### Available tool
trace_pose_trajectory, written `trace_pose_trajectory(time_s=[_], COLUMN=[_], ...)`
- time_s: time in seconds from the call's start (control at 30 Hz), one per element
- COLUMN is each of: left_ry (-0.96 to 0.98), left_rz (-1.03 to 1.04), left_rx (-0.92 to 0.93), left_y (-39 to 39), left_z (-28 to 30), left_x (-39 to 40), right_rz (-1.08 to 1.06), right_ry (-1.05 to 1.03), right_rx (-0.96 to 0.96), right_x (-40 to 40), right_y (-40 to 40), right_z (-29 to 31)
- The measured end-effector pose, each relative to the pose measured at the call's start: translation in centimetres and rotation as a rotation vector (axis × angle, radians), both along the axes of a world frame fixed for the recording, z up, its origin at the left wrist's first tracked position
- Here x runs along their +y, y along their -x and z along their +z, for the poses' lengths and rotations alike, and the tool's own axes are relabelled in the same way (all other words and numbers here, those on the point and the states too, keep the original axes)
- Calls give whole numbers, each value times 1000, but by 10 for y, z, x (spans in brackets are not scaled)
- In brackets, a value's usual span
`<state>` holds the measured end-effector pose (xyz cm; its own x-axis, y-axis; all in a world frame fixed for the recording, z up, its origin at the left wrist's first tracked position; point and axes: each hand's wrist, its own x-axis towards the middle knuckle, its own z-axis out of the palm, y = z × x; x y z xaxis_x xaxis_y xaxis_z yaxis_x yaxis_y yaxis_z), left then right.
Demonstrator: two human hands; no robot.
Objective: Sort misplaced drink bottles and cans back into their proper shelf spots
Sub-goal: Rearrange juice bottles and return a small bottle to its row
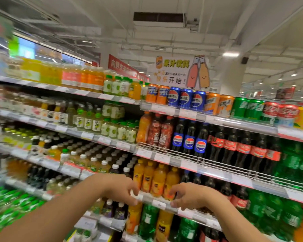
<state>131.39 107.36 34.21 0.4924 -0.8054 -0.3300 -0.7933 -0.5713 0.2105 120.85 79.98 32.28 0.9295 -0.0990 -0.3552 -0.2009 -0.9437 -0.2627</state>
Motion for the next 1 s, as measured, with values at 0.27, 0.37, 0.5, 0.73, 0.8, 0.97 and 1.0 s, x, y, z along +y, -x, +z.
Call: trace_pose_trajectory(time_s=[0.27, 0.37, 0.5, 0.73, 0.8, 0.97, 1.0], left_ry=[103, 97, 68, 146, 183, 423, 476], left_rz=[168, 169, 138, 40, 11, 10, 9], left_rx=[-7, -40, -109, -250, -321, -470, -482], left_y=[-48, -77, -124, -216, -242, -301, -312], left_z=[5, 3, 15, 95, 123, 170, 174], left_x=[79, 93, 102, 90, 81, 62, 58], right_rz=[181, 219, 273, 229, 208, 173, 161], right_ry=[-33, -25, 7, -65, -73, -65, -70], right_rx=[-58, -122, -244, -571, -645, -866, -911], right_x=[62, 71, 80, 78, 77, 75, 74], right_y=[-77, -112, -161, -235, -256, -310, -320], right_z=[32, 44, 69, 147, 168, 218, 225])
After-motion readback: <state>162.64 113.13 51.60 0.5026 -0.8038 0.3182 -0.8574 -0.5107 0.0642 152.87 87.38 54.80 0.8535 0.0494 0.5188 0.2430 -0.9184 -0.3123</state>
